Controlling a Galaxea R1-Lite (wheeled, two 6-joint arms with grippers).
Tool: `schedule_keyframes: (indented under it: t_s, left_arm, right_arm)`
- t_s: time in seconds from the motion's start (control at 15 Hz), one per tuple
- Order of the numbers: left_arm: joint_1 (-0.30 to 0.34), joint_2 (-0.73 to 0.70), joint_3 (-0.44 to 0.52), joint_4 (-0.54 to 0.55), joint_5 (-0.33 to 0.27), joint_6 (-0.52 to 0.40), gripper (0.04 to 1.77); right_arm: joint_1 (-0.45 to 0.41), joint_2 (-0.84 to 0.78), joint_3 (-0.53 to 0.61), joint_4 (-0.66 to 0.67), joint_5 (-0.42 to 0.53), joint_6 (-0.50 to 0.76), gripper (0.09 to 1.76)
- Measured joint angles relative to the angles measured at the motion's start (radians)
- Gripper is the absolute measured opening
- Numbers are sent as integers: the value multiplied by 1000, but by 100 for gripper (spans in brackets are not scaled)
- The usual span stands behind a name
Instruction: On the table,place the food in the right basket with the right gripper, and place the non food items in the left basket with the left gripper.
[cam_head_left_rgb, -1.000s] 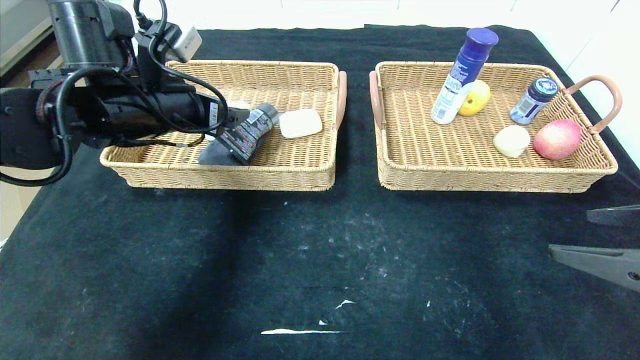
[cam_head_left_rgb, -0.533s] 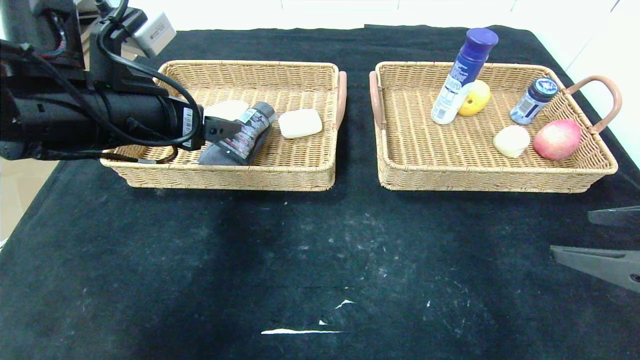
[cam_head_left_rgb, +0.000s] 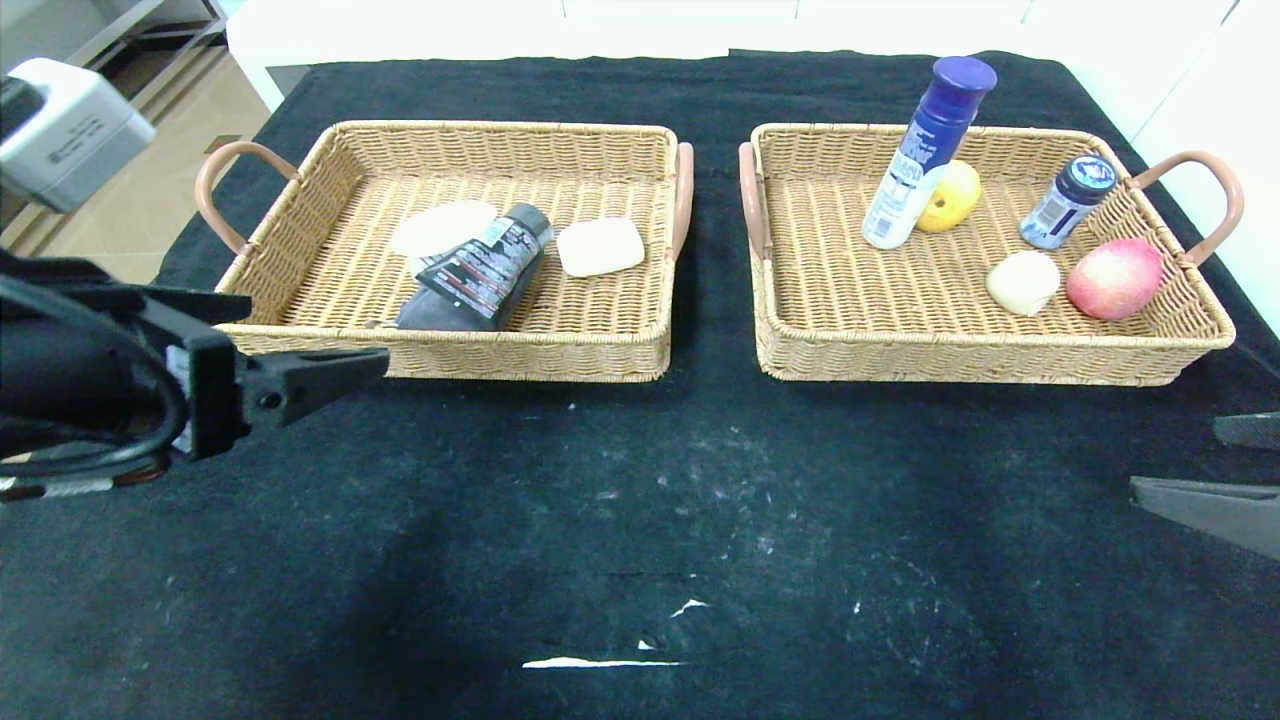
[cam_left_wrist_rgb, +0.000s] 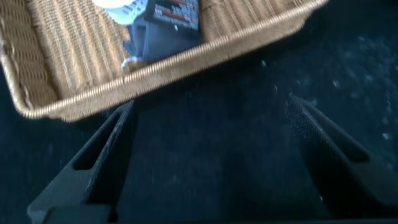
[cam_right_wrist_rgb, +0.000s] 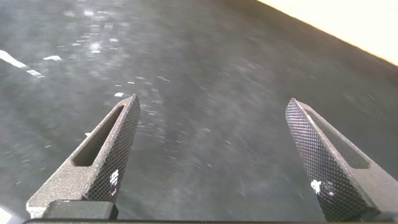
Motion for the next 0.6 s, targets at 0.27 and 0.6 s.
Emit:
schedule_keyframes:
  t_s: [0.27,0.6]
  left_arm:
    - [-4,-167,159,9,1,-1,171]
    - [0,-390,289,97,1,-11,171]
  right_arm:
    - [-93,-52,24,1,-3,3,171]
    - [-173,-187,84,3,-6,12,171]
